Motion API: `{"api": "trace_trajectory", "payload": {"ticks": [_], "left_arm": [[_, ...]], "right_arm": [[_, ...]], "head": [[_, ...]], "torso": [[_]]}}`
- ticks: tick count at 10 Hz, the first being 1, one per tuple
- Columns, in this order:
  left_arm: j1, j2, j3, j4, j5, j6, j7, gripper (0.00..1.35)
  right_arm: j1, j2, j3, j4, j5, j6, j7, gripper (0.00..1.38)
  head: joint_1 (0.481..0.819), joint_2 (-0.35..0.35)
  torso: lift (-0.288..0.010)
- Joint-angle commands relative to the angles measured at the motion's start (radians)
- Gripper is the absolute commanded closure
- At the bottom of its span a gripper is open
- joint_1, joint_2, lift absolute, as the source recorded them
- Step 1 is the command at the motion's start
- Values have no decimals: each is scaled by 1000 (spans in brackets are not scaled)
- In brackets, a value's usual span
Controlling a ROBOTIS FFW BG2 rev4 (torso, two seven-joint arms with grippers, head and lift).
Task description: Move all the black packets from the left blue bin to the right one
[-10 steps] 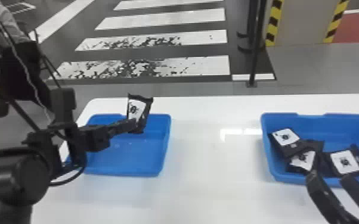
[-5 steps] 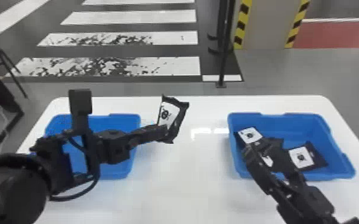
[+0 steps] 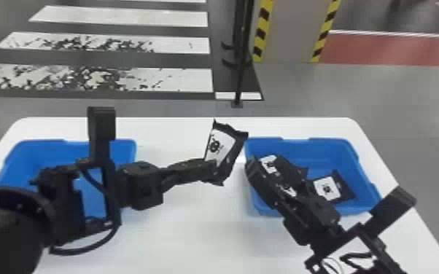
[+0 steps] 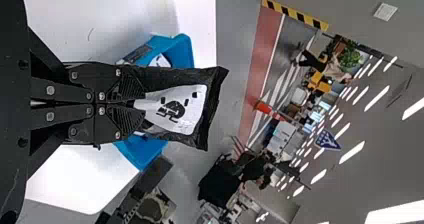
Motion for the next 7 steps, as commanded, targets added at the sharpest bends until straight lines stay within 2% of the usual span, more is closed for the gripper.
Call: {"api": "trace_trajectory", "payload": {"ticks": [1, 4, 5, 6, 7], "left_arm": [[-13, -2, -37, 9, 15, 8, -4, 1205], [-18, -18, -59, 16, 17, 20, -18, 1205], [-18, -18, -63, 21, 25, 22, -19, 1205], [-18, -19, -63, 24, 27, 22, -22, 1205], [-18, -19, -61, 24, 27, 22, -22, 1205]], "right_arm": [[-32, -6, 19, 15, 0, 0, 0, 214], [-72, -9, 35, 49, -22, 3, 0, 260], [-76, -11, 35, 57, -34, 10, 0, 630], [-79, -9, 35, 64, -40, 10, 0, 1139], [-79, -9, 35, 62, -42, 10, 0, 1268]], "head": [[695, -85], [695, -105], [695, -111], [695, -113], [695, -116]], "torso": [[-140], [-140], [-140], [-140], [-140]]}}
